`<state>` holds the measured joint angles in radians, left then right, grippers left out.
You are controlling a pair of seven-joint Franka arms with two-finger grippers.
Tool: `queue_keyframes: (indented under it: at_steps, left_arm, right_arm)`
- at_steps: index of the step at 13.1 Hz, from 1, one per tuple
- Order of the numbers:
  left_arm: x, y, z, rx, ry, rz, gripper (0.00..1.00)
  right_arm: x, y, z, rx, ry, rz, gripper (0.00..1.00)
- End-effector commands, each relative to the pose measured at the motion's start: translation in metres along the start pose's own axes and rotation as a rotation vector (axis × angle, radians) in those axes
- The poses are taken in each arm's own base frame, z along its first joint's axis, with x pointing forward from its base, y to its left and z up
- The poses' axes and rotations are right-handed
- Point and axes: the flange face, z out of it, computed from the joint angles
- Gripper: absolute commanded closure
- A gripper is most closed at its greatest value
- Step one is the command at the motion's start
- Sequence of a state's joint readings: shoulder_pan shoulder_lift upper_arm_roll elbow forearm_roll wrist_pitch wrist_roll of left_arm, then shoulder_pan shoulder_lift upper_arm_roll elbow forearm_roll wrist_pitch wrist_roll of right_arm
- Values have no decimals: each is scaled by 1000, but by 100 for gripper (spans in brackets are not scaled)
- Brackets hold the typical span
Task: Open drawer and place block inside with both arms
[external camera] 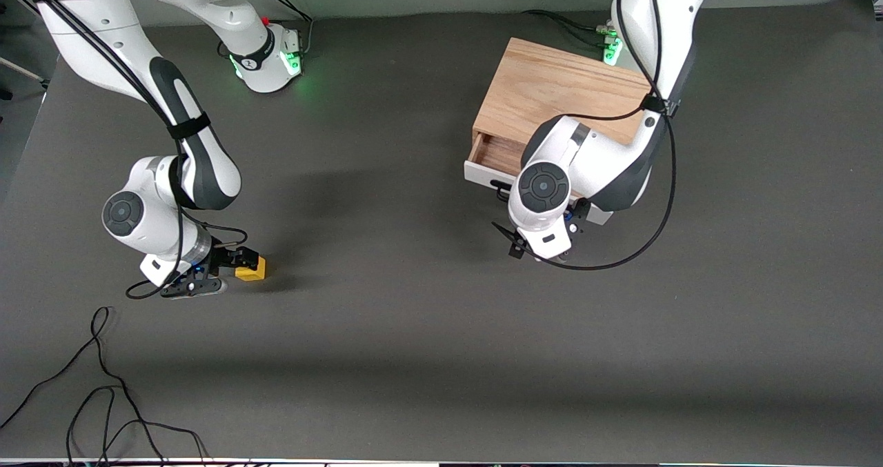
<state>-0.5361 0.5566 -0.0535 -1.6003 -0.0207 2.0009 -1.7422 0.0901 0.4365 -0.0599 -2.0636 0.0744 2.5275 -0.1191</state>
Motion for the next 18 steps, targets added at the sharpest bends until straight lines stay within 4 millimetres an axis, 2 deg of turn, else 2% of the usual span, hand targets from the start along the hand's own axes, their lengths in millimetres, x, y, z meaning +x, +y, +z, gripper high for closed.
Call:
queue_keyframes:
  at_steps: [1,4,6,9,13,17,18]
  left_arm:
    - [0,28,-4,-56,4,19,0]
    - [-2,40,0,-69,-1,18,0]
    - [-2,47,-5,-91,5,38,0]
    - [4,52,-15,-112,1,36,0]
    - [4,61,-20,-179,-6,34,0]
    - [3,65,-23,-208,4,41,0]
    - [3,66,-26,-215,5,40,0]
  right_arm:
    - [-3,-2,8,13,13,1,0]
    - [-7,-2,13,12,5,-1,0]
    - [-8,-2,18,9,14,-5,0]
    - [-7,-3,24,6,24,-11,18]
    - [-7,-6,35,5,27,-16,32]
    - [-3,-9,31,8,32,-17,53]
    - [-1,-10,29,8,36,-18,61]
